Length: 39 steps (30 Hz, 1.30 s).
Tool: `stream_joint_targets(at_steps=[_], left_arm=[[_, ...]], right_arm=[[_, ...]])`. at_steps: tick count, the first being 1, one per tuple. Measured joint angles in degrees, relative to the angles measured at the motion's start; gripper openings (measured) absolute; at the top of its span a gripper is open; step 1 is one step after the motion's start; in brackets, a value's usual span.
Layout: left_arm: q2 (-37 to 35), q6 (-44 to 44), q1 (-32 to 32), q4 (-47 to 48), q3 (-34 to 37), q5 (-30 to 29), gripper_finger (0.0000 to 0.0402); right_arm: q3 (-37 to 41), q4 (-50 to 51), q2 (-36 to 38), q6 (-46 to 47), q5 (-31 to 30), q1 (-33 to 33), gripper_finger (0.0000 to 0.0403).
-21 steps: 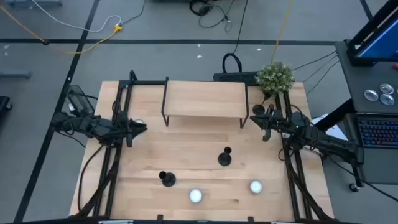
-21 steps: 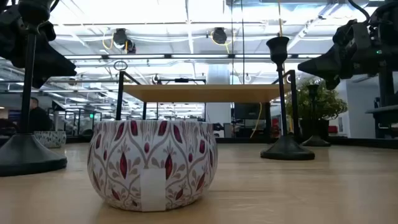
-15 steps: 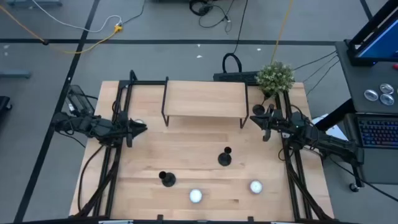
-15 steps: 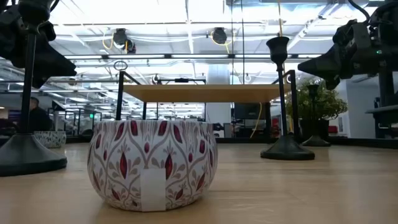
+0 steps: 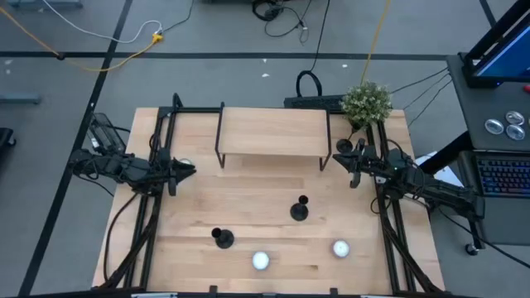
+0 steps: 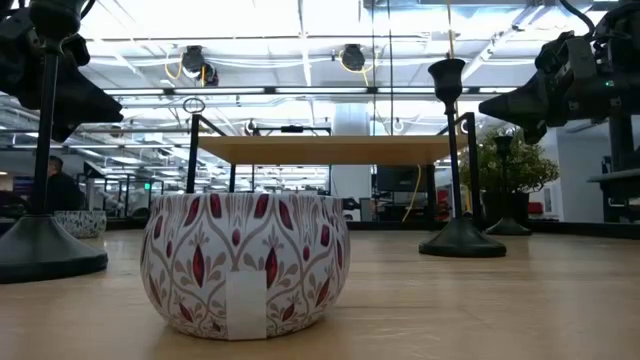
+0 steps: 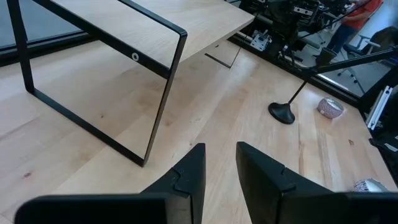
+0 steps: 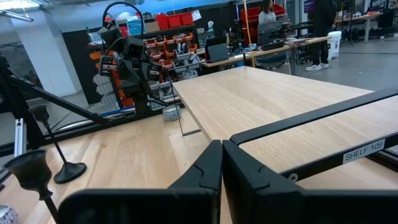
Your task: Pick & Place candle stick holders
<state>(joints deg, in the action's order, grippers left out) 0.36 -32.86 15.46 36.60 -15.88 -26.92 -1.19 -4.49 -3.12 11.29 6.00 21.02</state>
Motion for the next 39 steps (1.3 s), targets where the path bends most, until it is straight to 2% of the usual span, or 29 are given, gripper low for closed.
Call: stream_joint_targets(at_steps=[29, 32, 39], left_arm=[[0.00, 0.00, 0.00, 0.00, 0.00, 0.00, 0.0093], [0.02, 0.00, 0.00, 0.00, 0.00, 0.00, 0.0093], [0.01, 0.00, 0.00, 0.00, 0.00, -0.01, 0.0093]], right_arm=[[-0.01, -0.01, -0.02, -0.02, -0.02, 0.00, 0.0004], [0.00, -0.78, -0.02, -0.24, -2.38, 0.00, 0.0004], [-0.01, -1.07, -0.04, 3.93, -2.98, 0.02, 0.0004]])
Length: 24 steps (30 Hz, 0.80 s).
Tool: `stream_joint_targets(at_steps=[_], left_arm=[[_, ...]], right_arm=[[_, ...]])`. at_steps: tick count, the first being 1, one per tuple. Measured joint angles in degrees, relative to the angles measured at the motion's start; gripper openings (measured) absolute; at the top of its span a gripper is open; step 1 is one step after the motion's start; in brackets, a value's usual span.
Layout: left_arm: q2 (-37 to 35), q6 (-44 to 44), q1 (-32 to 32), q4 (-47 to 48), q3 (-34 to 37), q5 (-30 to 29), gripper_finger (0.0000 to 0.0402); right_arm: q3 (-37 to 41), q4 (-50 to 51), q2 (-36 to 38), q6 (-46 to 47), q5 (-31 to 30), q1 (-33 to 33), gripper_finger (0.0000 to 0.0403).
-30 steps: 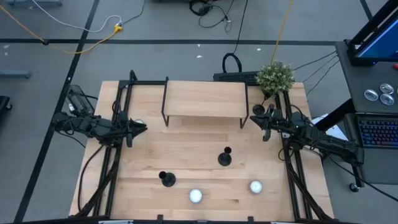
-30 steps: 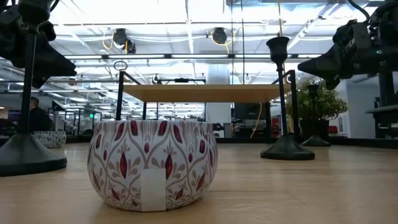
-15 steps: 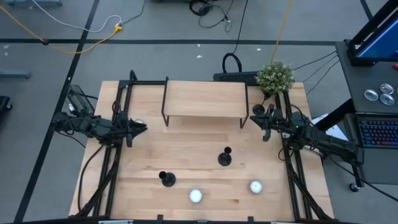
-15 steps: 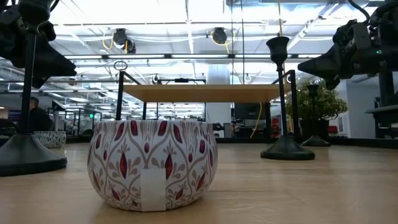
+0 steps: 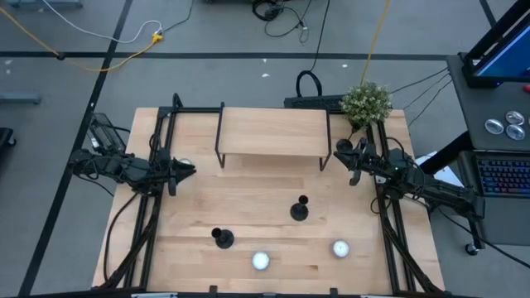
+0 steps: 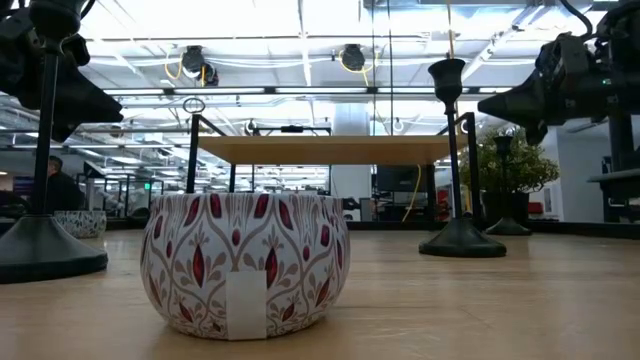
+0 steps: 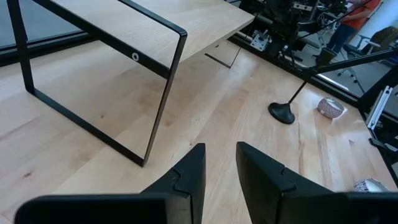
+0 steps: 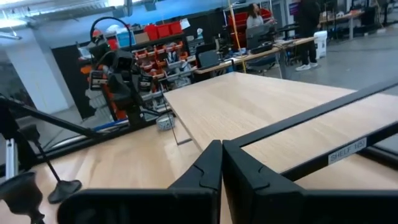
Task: Pick & Place candle stick holders
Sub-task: Put the blue scented candle on the shelf
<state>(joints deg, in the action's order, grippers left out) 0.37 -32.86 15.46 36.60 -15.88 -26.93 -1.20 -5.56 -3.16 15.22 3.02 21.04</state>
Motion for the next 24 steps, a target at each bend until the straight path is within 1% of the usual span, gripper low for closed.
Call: stream_joint_targets(at_steps=[2, 3, 5, 6, 11, 12, 18, 20, 21, 24], left_arm=[[0.01, 0.45, 0.00, 0.02, 0.00, -0.08, 0.0093], [0.00, 2.47, 0.00, 0.00, 0.00, -0.64, 0.0093], [0.01, 7.65, 0.00, -0.50, 0.00, -3.33, 0.0093], [0.01, 8.05, 0.00, -1.58, 0.00, -4.55, 0.0093], [0.01, 1.15, -0.02, -9.68, 0.00, -6.04, 0.0093], [0.01, 1.35, -0.04, -11.80, 0.02, -6.81, 0.0093], [0.01, 5.65, -0.05, -24.26, 0.02, -16.97, 0.0093], [0.45, 2.01, -0.07, -25.54, -0.26, -21.73, 0.0093], [1.22, 0.48, -0.10, -25.35, -0.67, -23.11, 0.0093], [6.15, -0.30, -0.07, -24.51, -3.08, -23.92, 0.0093]], right_arm=[[0.01, -0.07, 0.00, 0.53, 0.01, 0.00, 0.0004], [0.01, -0.11, 0.00, 0.55, 0.00, 0.00, 0.0004], [-0.01, -0.11, 0.00, 0.57, -0.02, 0.00, 0.0004], [0.00, -0.11, 0.00, 0.57, -0.02, 0.00, 0.0004], [-0.01, -0.11, 0.00, 0.57, -0.19, 0.00, 0.0004], [-0.01, -0.11, 0.00, 0.57, -0.19, 0.00, 0.0004], [-0.02, -0.11, 0.00, 0.57, -0.21, 0.00, 0.0004], [0.00, -0.11, 0.00, 0.57, -0.23, 0.00, 0.0004], [-0.02, -0.15, 0.00, 0.46, -0.23, 0.00, 0.0004], [-0.02, -0.20, 0.00, -0.04, -0.26, 0.00, 0.0004]])
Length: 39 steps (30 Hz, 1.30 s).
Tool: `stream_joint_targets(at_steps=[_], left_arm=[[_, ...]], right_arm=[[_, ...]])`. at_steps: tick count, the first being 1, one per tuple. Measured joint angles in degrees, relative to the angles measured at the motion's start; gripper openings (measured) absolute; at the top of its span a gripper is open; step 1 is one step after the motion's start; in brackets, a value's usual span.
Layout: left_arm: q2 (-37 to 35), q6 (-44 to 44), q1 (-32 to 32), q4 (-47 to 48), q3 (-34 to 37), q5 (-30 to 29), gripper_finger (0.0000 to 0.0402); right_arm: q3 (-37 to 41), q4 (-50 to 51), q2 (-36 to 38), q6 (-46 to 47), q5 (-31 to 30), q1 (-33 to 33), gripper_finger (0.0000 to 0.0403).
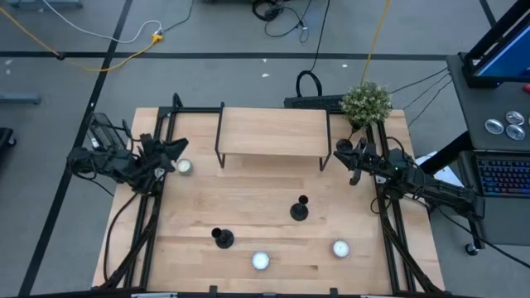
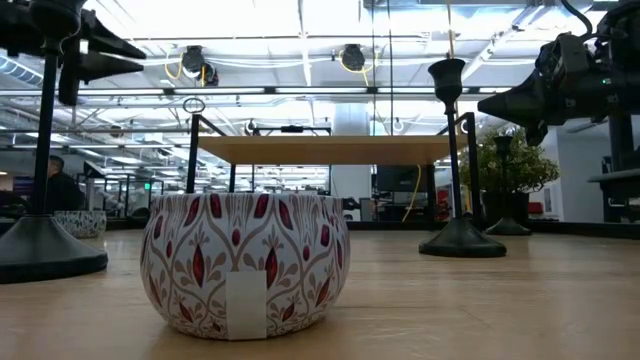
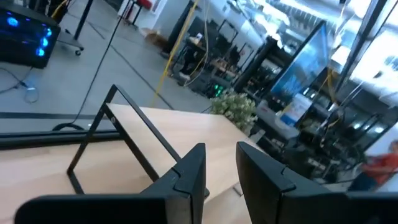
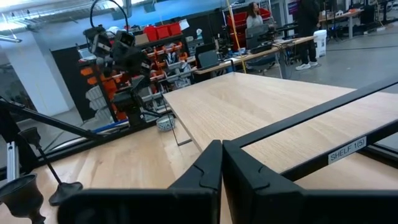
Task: Pick & Place candle stick holders
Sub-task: Put the blue scented candle on the shelf
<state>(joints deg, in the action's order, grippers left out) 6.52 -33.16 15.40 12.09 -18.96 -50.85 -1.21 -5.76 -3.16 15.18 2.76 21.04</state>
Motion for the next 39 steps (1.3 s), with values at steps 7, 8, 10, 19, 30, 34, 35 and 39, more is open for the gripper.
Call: stream_joint_targets(at_steps=[7, 8, 10, 19, 30, 34, 35, 39], left_arm=[[21.69, -16.85, -1.81, 24.76, -15.29, 0.56, 0.0092], [25.07, -21.10, -2.68, 31.41, -18.29, 2.85, 0.0092], [31.67, -30.05, -4.80, 44.50, -24.12, 8.63, 0.0092], [52.01, -42.86, -13.56, 78.09, -36.96, 28.39, 0.0092], [58.11, -33.30, -19.09, 76.33, -37.14, 30.15, 0.0093], [57.82, -29.84, -21.28, 76.29, -37.09, 31.71, 0.0093], [57.52, -28.36, -22.25, 76.27, -37.06, 32.91, 0.0093], [55.90, -22.90, -26.73, 75.18, -35.57, 35.90, 0.0093]], right_arm=[[0.02, -0.02, -0.02, 0.61, 0.02, 0.00, 0.0004], [0.00, -0.04, -0.02, 0.61, 0.02, 0.00, 0.0004], [0.02, -0.03, -0.01, 0.61, 0.02, 0.00, 0.0004], [0.00, -0.04, -0.02, 0.61, 0.02, 0.00, 0.0004], [0.02, -0.04, 0.00, 0.63, 0.02, -0.02, 0.0004], [0.02, -0.04, -0.01, 0.63, 0.02, -0.02, 0.0004], [0.02, -0.02, -0.02, 0.63, 0.02, -0.02, 0.0004], [0.02, -0.02, -0.02, 0.63, 0.02, -0.02, 0.0004]])
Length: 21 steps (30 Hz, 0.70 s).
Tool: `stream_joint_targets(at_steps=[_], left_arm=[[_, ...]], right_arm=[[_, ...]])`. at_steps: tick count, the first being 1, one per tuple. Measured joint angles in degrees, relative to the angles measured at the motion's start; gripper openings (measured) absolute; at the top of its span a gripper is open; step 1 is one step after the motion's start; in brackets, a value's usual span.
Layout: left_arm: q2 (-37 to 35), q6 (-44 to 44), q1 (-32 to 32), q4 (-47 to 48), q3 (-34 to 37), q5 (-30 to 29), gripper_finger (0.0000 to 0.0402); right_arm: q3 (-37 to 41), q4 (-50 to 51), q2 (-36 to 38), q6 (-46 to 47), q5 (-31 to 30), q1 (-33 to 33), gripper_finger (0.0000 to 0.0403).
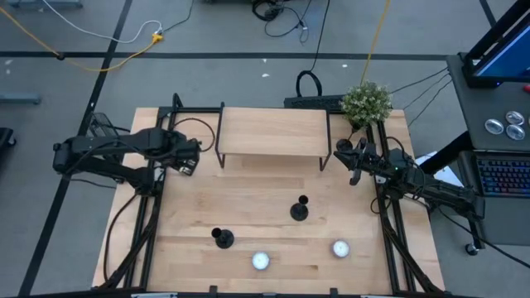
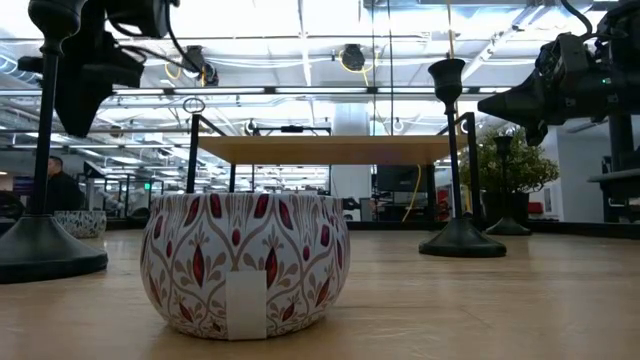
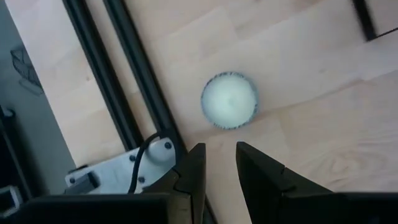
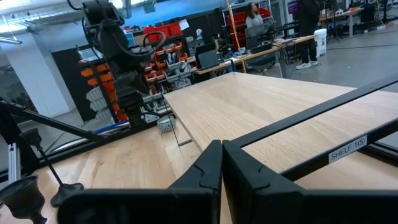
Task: Pick & Place candle stick holders
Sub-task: Put the blue scented candle on the shelf
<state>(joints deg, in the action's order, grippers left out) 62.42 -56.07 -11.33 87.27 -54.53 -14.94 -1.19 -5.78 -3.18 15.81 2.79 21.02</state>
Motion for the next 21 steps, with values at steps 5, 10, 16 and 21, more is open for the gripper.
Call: stream_joint_targets(at_steps=[5, 10, 16, 21], left_arm=[[-3.02, 8.34, -7.52, -7.67, 4.73, 3.88, 0.0093], [-3.96, 14.31, -14.41, -13.43, 9.65, 7.52, 0.0093], [-3.94, 18.58, -20.32, -14.27, 12.18, 7.52, 0.0093], [-3.94, 21.65, -24.32, -17.27, 13.94, 7.63, 0.0093]], right_arm=[[0.00, 0.00, 0.00, 0.00, 0.00, 0.00, 0.0004], [-0.01, 0.00, 0.00, 0.00, 0.00, 0.00, 0.0004], [-0.01, 0.00, 0.01, 0.00, 0.00, 0.00, 0.0004], [0.00, 0.02, 0.00, 0.00, 0.00, 0.00, 0.0004]])
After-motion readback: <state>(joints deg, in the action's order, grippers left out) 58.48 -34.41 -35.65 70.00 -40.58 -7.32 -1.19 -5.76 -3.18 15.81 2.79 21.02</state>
